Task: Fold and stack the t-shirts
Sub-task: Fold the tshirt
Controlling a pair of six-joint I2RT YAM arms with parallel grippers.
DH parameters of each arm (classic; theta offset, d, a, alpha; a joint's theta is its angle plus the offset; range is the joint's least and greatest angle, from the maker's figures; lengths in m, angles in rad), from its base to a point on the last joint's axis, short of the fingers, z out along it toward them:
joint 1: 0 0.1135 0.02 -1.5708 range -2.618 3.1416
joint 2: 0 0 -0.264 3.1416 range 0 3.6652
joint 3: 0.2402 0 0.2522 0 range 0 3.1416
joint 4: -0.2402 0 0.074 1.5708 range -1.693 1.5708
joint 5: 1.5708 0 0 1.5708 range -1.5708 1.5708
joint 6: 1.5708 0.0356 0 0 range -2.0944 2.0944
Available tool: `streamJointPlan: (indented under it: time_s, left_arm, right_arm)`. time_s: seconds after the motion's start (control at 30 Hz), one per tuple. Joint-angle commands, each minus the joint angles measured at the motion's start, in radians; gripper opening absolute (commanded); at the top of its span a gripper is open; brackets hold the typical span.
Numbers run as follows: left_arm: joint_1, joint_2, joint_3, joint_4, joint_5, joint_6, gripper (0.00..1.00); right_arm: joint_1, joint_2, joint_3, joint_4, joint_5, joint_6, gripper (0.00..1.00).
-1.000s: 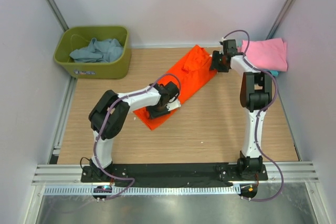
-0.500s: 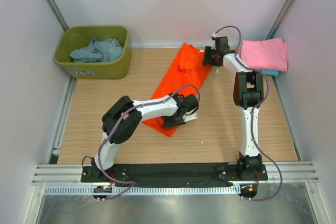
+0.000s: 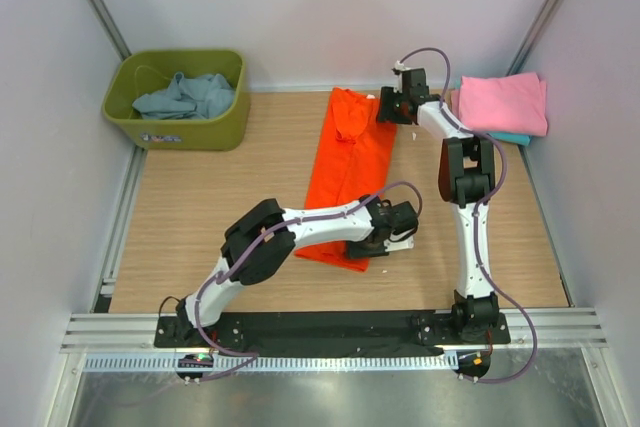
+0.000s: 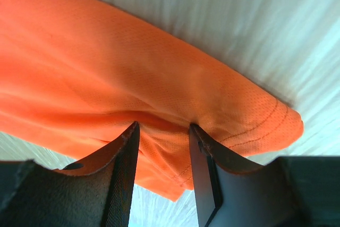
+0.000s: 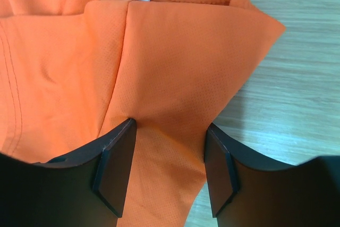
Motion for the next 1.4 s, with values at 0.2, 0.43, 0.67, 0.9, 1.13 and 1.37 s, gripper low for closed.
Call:
streamJointPlan:
  time_s: [0.2,0.43,0.67,0.9,1.13,1.37]
  left_arm:
    - [-0.07,0.118,0.118,0.026,0.048,-0.031,0.44]
    - [-0.084,0.182,0.201,0.017,0.032,-0.028,0.44]
    - [-0.084,0.214,0.249,0.034,-0.013,-0.014,0.45]
    - [-0.09,0.225,0.27,0.037,-0.048,-0.007,0.45]
    - [-0.108,0.052,0.218,0.043,-0.129,0.036,0.58]
    - [-0.102,-0.195,0.129,0.015,-0.133,0.049,0.7]
  right_arm:
    - [0.009,0.076,0.136,0.024,-0.081,0.021,0.58]
    - [0.012,0.098,0.17,0.027,-0.129,0.027,0.58]
    - [0.023,0.095,0.19,0.047,-0.161,0.002,0.59]
    - [0.029,0.03,0.194,0.022,-0.098,-0.081,0.6]
    - [-0.023,-0.189,0.09,-0.029,0.058,-0.124,0.62]
    - [-0.122,-0.511,-0.172,-0.083,0.083,-0.056,0.63]
